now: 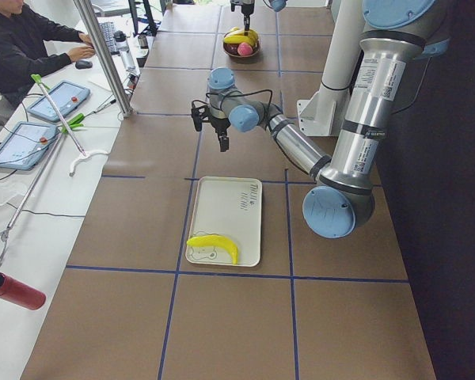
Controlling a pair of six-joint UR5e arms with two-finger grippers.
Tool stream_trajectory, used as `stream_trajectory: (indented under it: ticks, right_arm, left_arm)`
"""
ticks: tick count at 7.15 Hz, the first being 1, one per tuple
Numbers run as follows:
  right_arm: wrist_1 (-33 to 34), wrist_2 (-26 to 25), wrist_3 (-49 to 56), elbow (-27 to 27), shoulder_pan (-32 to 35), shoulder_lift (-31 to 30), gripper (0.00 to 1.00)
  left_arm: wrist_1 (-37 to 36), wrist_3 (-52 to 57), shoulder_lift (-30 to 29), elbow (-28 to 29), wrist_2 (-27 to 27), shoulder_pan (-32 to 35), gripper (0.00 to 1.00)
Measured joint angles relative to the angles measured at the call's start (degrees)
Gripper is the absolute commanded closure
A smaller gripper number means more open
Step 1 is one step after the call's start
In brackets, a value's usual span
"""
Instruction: Transfer all bananas from basket to plate
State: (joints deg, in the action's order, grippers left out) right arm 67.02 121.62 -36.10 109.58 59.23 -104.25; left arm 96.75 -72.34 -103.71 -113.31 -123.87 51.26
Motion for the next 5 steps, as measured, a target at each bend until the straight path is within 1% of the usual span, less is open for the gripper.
stream_trajectory:
  ticks: [2,4,5]
  right_arm:
    - [0.0,0.9,0.1,1.7,3.2,-0.1,0.98]
    - [0.0,2.3,0.2,6.2,7.6,-0.5,1.00]
    - [0.0,4.9,0.2,8.4,10.2,-0.3,1.00]
  left_arm:
    - [0.0,0.0,0.1,-0.2,0.0,0.0,0.01]
    - [0.0,-0.1,0.1,-0.2,0.0,-0.1,0.01]
    - [0.0,0.0,0.1,-0.1,-0.1,-0.1,0.01]
